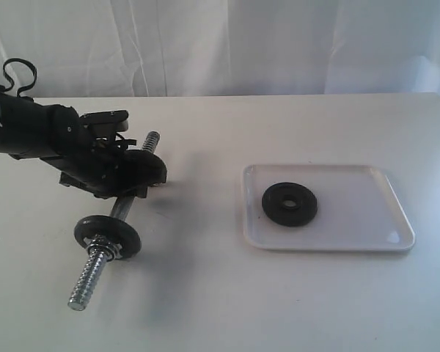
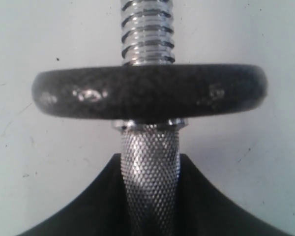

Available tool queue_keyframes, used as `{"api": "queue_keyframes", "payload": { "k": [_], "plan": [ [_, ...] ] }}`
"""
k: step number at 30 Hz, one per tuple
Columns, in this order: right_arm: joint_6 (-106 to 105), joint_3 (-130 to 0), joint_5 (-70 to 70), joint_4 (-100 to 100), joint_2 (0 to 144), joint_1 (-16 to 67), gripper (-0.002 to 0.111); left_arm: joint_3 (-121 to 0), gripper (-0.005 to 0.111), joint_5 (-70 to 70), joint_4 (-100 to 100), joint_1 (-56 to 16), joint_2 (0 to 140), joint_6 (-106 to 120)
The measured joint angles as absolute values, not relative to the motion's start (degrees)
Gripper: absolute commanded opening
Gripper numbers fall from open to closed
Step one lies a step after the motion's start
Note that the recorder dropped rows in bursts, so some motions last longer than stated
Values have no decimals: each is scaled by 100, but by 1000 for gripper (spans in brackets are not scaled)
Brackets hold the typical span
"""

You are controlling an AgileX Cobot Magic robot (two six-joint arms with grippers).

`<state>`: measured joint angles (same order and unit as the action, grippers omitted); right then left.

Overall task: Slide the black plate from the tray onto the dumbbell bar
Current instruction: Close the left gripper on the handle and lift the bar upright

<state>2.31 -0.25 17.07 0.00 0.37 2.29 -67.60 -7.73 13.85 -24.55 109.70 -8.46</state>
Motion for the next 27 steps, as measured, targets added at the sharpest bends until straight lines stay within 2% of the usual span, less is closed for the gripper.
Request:
{"api": "queue_keyframes", "payload": {
  "k": [10,27],
  "plan": [
    [231,-25,1707,0,37,229,0,-6734,0,-1495,1451,-2458,10770,-846],
    [231,-25,1697,0,37,229,0,-6589,0,-2305,1399,-2862,10397,-806]
  ]
}}
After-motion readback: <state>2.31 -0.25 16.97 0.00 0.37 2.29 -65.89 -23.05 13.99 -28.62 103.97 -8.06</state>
